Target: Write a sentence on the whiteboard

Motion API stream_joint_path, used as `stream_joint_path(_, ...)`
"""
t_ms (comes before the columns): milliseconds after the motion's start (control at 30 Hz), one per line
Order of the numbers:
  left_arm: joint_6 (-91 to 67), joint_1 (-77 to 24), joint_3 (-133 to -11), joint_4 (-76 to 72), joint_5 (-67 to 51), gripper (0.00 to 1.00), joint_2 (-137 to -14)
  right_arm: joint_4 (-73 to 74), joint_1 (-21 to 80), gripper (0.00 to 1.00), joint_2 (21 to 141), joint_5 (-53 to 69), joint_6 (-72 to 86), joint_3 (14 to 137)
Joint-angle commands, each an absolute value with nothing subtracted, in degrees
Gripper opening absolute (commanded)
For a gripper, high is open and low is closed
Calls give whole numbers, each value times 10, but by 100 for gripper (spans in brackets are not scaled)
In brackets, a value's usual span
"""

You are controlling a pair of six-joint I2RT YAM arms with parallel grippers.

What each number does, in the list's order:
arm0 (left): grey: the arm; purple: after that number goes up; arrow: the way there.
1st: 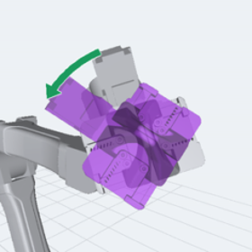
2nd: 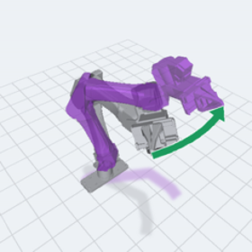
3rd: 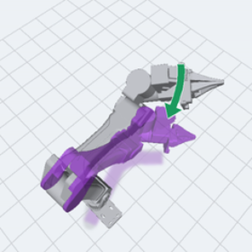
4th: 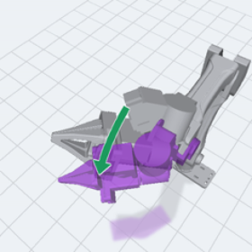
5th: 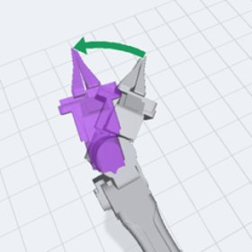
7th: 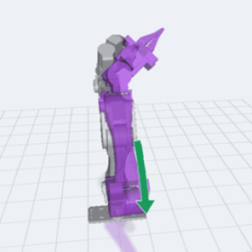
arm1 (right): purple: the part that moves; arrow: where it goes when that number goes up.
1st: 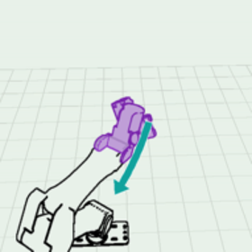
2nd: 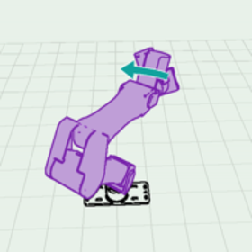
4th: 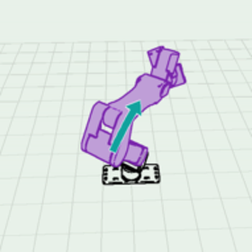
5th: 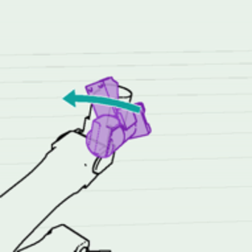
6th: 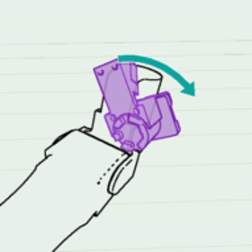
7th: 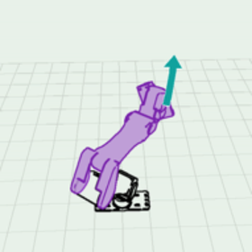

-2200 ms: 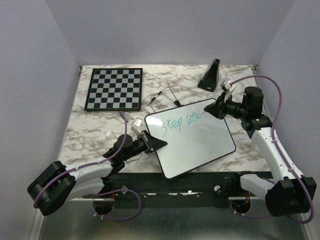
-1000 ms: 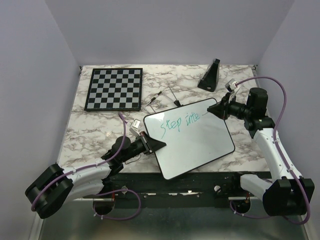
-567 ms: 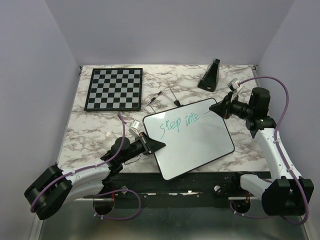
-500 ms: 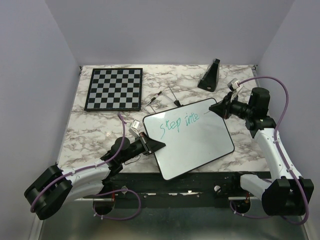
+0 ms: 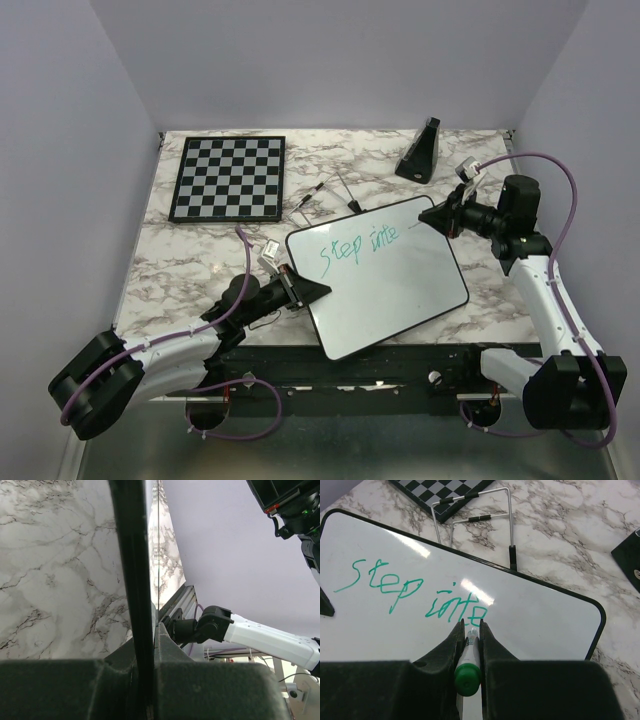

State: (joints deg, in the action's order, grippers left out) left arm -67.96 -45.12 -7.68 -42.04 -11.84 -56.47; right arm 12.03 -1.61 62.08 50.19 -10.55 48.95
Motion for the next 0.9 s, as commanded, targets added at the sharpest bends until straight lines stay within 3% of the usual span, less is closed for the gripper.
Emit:
stream_joint_path(0,-634,-454,-73,-459,-104,0,-565,111,-20,1,626,517,-113,480)
stream_joint_path(867,-628,-459,-59,-482,-102,0,-565,111,-20,1,628,523,-118,477)
